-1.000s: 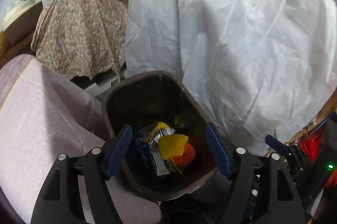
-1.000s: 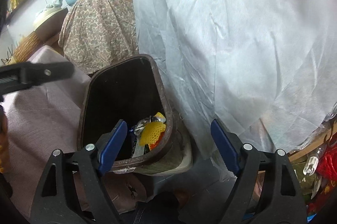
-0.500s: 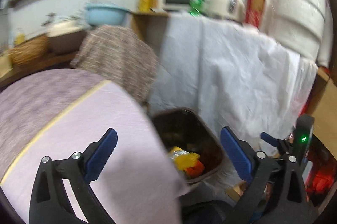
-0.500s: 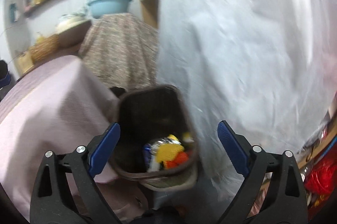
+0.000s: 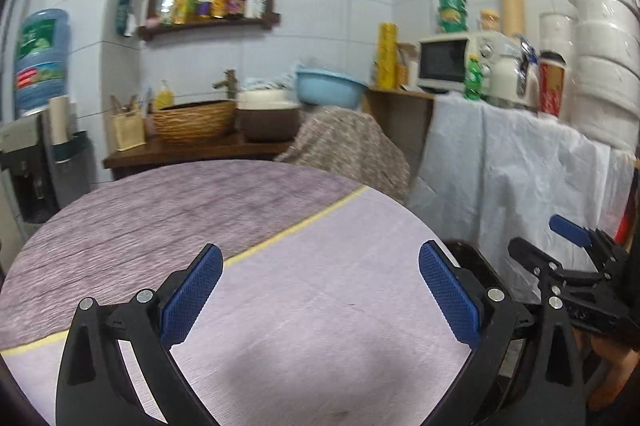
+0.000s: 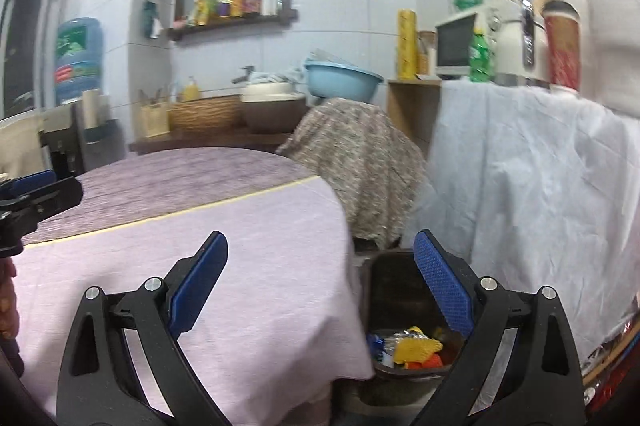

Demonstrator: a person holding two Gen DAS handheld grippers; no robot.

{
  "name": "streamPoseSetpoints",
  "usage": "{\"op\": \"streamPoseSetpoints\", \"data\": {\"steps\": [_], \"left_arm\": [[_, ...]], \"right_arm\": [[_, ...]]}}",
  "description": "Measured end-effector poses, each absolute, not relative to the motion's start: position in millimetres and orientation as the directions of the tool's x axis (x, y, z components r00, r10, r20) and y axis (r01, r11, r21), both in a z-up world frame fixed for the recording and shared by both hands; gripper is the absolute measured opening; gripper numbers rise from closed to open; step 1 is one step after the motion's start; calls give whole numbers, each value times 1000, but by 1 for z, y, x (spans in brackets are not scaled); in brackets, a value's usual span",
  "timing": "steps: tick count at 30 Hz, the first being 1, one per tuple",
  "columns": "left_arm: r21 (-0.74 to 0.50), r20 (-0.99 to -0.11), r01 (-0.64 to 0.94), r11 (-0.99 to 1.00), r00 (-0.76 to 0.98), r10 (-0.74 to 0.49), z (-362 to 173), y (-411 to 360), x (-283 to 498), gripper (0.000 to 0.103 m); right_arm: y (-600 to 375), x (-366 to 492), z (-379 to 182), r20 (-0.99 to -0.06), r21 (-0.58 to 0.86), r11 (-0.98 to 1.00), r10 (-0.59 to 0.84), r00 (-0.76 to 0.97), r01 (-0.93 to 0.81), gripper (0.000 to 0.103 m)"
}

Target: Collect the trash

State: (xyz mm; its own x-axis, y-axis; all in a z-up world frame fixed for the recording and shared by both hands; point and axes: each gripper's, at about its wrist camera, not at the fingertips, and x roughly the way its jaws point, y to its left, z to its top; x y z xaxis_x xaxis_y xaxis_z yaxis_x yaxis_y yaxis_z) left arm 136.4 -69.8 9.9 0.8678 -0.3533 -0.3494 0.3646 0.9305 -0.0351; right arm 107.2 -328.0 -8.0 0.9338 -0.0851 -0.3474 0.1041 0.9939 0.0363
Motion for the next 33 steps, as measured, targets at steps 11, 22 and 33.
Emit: {"op": "streamPoseSetpoints", "data": {"steps": [11,22,33], "left_arm": [[-62,-270,260,964,925,-267,6,-27,99,97],[-63,-271,211,975,937,-220,1,-9,83,97],[-69,-260,211,975,940,-221,5,-5,81,97]], "right_arm": [[-272,69,8,-285,36,999,-12,958,24,97],[-253,42,15,-226,53,998,25,974,-14,97],[-258,42,17,-220,64,998,26,975,-13,97]]}}
